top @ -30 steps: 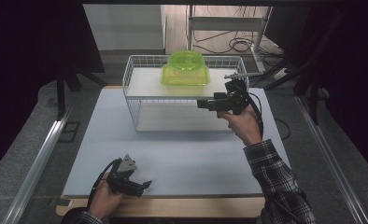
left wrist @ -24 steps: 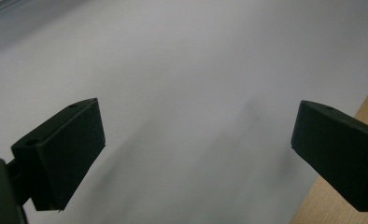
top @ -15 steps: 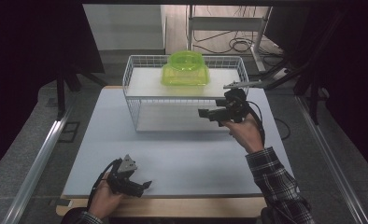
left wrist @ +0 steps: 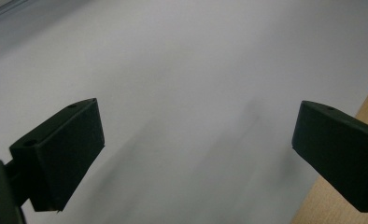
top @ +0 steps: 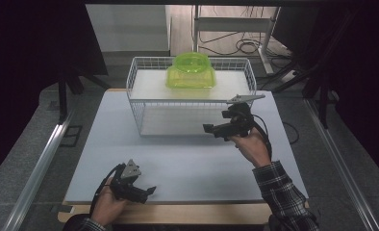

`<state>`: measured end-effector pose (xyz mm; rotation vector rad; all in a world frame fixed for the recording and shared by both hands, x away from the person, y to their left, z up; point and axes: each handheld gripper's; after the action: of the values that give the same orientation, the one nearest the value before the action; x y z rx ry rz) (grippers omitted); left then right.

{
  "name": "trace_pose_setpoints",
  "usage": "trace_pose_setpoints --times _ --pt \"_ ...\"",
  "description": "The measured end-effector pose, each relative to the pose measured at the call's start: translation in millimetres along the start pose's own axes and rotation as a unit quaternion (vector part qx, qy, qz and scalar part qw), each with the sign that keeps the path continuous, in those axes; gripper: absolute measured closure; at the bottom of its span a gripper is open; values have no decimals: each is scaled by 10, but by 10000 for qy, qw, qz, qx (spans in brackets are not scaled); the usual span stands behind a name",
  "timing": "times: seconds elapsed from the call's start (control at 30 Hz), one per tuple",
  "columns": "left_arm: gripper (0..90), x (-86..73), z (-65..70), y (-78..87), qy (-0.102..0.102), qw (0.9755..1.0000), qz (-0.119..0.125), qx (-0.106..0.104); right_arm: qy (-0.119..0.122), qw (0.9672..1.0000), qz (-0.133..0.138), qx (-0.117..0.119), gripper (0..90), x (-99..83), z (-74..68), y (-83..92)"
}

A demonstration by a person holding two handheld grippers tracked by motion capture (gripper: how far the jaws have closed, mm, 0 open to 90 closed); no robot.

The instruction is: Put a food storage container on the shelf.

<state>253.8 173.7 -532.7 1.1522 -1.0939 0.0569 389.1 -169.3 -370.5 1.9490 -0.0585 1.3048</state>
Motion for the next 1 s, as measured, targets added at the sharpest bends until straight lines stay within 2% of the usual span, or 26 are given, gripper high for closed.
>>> trace_pose_setpoints --times 0.53,1.0 --pt "18 -6 5 -2 -74 10000 32 56 228 9993 -134 -257 4 -415 -51 -76" --pt "17 -15 -6 2 -55 9999 85 66 107 9988 -193 -440 3 -802 -29 -94"
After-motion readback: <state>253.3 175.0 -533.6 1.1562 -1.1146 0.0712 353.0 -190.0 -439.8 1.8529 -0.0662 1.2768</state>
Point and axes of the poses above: each handheld gripper's, and its own axes: y roughly backward along the jaws, x roughly out of its top, z roughly to its right, and after that the axes turned 3 degrees about x, right-handed
